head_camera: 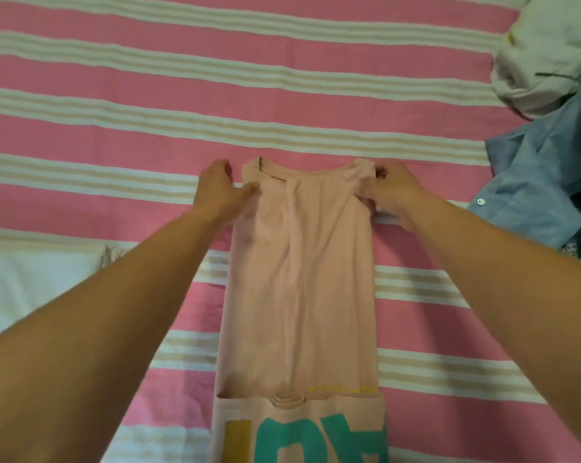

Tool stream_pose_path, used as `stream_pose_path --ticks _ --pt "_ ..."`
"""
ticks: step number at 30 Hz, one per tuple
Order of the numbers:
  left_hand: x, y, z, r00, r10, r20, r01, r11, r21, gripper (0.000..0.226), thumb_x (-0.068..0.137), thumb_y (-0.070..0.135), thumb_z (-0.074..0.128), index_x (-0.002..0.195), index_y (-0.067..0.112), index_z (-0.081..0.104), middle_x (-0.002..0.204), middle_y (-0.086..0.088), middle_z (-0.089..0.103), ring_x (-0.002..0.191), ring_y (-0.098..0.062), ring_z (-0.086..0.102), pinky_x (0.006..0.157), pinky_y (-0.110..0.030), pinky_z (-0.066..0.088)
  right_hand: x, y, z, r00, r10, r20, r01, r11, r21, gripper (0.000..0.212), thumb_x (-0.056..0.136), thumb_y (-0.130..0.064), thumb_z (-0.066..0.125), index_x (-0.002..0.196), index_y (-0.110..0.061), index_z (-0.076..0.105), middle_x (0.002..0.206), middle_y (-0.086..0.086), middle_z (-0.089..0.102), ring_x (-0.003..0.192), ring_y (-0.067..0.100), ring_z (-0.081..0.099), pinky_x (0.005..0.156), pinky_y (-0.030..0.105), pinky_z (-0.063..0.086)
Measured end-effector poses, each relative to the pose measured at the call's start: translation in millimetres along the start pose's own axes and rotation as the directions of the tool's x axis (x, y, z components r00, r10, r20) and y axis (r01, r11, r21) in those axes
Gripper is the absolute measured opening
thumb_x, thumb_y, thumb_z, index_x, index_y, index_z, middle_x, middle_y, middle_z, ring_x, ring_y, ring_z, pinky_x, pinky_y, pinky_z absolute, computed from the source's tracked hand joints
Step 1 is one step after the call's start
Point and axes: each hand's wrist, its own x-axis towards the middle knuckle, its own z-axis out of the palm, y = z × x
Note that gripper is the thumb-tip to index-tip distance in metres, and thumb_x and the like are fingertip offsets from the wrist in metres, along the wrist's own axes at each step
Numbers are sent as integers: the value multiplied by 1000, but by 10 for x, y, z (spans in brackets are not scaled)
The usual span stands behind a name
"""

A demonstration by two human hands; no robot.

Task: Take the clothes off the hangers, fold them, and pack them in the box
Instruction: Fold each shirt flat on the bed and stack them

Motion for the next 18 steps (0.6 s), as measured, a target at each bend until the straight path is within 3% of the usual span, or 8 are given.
stream_pose_path --ticks 2,5,8,10,13,16,18 --pt "250 53 48 994 -61 88 66 996 -55 53 90 34 76 133 10 54 120 2 59 110 -19 58 87 -28 46 37 3 12 999 30 37 -32 998 62 24 91 -5 68 108 -21 71 84 -1 70 69 12 65 60 32 60" --pt "294 79 10 973 -89 214 121 982 -145 31 93 29 74 116 10 67 103 0 68 96 -19 65 80 -35 54 8 -76 87 999 35 19 -37 995 90 21 86 -5 74 101 -21 74 84 2 73 77 19 66 69 35 57" --pt "-12 58 -223 953 -5 303 147 882 -449 19 96 19 69 114 11 67 106 -3 72 99 -20 68 80 -34 57 -362 -216 52 997 -63 47 53 982 183 25 87 -3 71 102 -22 73 84 -4 75 79 13 69 64 30 56" --pt "-367 54 -441 954 98 283 74 838 -540 7 95 11 68 101 12 66 94 3 71 89 -12 67 75 -27 54 -766 -228 -64 984 -173 42 165 976 143 30 84 0 71 107 -19 74 92 -5 75 80 7 68 66 28 55" --pt "-1003 -87 -648 953 150 262 6 857 -515 18 90 2 71 87 18 64 83 6 64 80 -7 60 76 -19 50 -1375 24 -164 966 -248 68 246 969 32 37 76 3 78 105 -20 77 119 1 68 104 12 65 92 36 55" --pt "-1565 -466 -644 969 71 236 16 939 -345 19 87 5 75 89 23 71 105 -2 66 89 -10 61 79 -21 50 -1840 529 -113 964 -244 103 259 948 -183 34 74 7 82 93 -20 76 141 -1 44 128 15 50 109 29 41" --pt "-1837 -738 -550 968 12 251 70 947 -315 24 85 -4 73 90 19 72 114 -4 66 84 1 62 75 -15 51 -2088 905 -21 976 -157 153 187 959 -211 45 71 14 80 77 -31 75 143 -2 36 131 13 42 110 23 36"
